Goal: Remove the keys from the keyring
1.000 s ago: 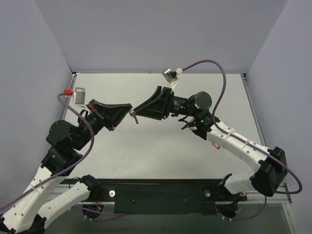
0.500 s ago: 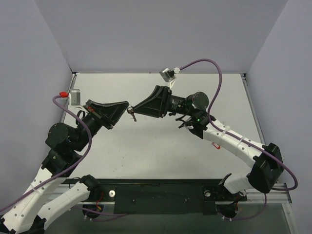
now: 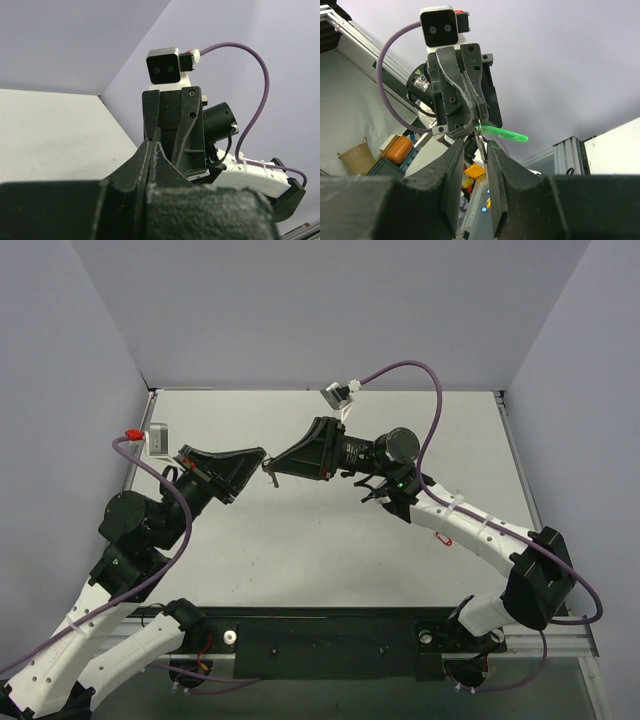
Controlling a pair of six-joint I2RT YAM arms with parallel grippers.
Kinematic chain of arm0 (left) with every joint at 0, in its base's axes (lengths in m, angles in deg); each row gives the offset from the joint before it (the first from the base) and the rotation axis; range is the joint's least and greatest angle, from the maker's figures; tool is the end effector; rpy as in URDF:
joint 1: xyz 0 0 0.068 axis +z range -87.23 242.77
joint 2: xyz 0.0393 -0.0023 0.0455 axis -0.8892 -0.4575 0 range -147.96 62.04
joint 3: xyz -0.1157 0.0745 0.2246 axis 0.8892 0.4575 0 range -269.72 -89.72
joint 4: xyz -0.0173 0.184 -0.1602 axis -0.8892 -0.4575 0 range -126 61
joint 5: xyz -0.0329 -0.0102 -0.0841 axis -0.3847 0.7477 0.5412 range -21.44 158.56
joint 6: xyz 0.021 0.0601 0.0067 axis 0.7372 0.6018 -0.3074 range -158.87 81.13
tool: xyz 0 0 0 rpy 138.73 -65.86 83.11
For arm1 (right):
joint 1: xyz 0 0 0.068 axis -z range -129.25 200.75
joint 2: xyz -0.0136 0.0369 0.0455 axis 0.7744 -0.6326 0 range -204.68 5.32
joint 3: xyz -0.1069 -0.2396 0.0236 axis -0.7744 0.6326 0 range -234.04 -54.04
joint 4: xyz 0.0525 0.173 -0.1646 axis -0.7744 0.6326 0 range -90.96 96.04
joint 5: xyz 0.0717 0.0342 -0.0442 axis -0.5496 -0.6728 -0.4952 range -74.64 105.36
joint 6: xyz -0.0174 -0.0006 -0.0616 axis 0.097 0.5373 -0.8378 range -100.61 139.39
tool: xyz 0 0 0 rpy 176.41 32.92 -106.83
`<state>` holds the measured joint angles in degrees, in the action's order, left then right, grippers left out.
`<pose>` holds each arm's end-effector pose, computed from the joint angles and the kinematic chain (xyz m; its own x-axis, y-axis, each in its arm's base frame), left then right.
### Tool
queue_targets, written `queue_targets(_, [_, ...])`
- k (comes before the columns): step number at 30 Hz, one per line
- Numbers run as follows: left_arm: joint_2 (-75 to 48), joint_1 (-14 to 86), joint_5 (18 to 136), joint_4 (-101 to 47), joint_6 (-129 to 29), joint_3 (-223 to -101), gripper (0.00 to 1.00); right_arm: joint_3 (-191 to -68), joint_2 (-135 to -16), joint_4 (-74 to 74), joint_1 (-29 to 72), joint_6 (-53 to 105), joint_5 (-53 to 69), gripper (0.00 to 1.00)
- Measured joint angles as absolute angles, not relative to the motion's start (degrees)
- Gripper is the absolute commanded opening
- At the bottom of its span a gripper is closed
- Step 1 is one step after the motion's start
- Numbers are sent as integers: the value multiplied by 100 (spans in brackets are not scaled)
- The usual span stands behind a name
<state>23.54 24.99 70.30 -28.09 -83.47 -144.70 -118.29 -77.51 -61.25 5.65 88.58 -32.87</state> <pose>0.1094 -0.0867 0.4306 -0.2780 -0.6725 -0.6859 0.6182 0.4212 -0.6636 0.1872 0.2402 0.4216 -0.6416 0.2383 -0.7290 -0.7463 -0.4135 0.5216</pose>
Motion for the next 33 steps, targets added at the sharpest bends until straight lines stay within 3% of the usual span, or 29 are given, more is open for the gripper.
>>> queue_targets(5, [2341, 2493, 7030, -2792, -8345, -14470, 0, -11829, -7786, -6127, 565, 8860, -3287, 14])
queue_targets(9, [2323, 2460, 7030, -2787, -8345, -14470, 0, -11829, -7786, -6145, 565, 8860, -3289, 0])
queue_targets(17, [2286, 2423, 7111, -2822, -8164, -14503, 0, -11829, -7786, -6162, 565, 8845, -3355, 0])
queue_targets(33, [1598, 2473, 8413, -4525, -6671, -15900, 0, -11831, -7379, -5246, 565, 7918, -3737, 0])
